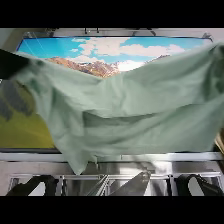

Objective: Fold the shirts.

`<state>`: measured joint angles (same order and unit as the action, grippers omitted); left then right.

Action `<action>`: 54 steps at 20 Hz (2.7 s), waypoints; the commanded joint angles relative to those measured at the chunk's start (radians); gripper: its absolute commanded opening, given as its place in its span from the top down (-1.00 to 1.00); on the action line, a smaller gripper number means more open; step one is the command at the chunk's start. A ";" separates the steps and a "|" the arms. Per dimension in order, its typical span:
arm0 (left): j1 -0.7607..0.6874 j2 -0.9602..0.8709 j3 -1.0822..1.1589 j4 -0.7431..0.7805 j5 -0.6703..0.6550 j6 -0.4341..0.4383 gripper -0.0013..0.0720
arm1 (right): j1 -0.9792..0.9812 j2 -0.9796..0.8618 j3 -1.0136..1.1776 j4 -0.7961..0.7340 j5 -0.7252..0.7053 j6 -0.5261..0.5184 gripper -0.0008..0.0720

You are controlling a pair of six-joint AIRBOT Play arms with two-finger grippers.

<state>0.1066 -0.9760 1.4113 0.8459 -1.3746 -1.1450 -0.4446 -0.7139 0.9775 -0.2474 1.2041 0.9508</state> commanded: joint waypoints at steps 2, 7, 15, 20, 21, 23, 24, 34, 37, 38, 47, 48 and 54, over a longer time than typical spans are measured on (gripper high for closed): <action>-0.107 -0.473 -0.021 0.027 0.009 0.046 0.94 | 0.122 -0.240 -0.263 -0.112 -0.302 -0.101 0.92; -0.010 -0.895 0.325 -0.019 -0.087 -0.108 0.01 | 0.042 -0.571 -0.143 -0.109 -0.382 -0.144 -0.18; 0.164 -0.828 0.253 -0.011 -0.332 -0.198 0.02 | -0.269 -0.568 -0.073 -0.385 0.087 -0.105 -0.18; 0.183 -0.546 -0.331 0.211 -0.158 -0.185 0.02 | -0.314 -0.548 -0.213 -0.399 0.000 -0.075 -0.19; 0.189 -0.512 -0.425 0.206 -0.141 -0.185 0.02 | -0.314 -0.547 -0.220 -0.397 -0.003 -0.075 -0.19; 0.200 -0.462 -0.568 0.208 -0.098 -0.185 0.02 | -0.316 -0.547 -0.220 -0.397 -0.003 -0.065 -0.19; 0.199 -0.450 -0.616 0.206 -0.079 -0.184 0.02 | -0.317 -0.547 -0.220 -0.406 -0.001 -0.060 -0.19; 0.005 -0.444 -0.727 0.138 0.161 -0.144 0.02 | -0.313 -0.550 -0.349 -0.761 -0.027 0.029 -0.19; -0.036 -0.444 -0.726 0.122 0.203 -0.135 0.02 | -0.312 -0.585 -0.379 -0.723 -0.064 0.021 -0.19; -0.037 -0.444 -0.726 0.122 0.208 -0.135 0.02 | -0.312 -0.602 -0.379 -0.699 -0.051 0.021 -0.19; -0.037 -0.444 -0.726 0.119 0.261 -0.135 0.02 | -0.089 -0.753 -0.378 -0.572 -0.010 -0.020 0.25; -0.037 -0.444 -0.726 0.119 0.263 -0.134 0.25 | -0.057 -0.760 -0.377 -0.540 -0.005 -0.021 0.64; 0.008 -0.388 -0.623 0.012 0.080 -0.032 0.88 | -0.019 -0.689 -0.276 -0.134 0.301 -0.134 0.92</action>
<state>0.0875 -1.4048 0.7300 0.9653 -1.1622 -1.2366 -0.4808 -1.4464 0.6464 -0.6575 1.2900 0.8665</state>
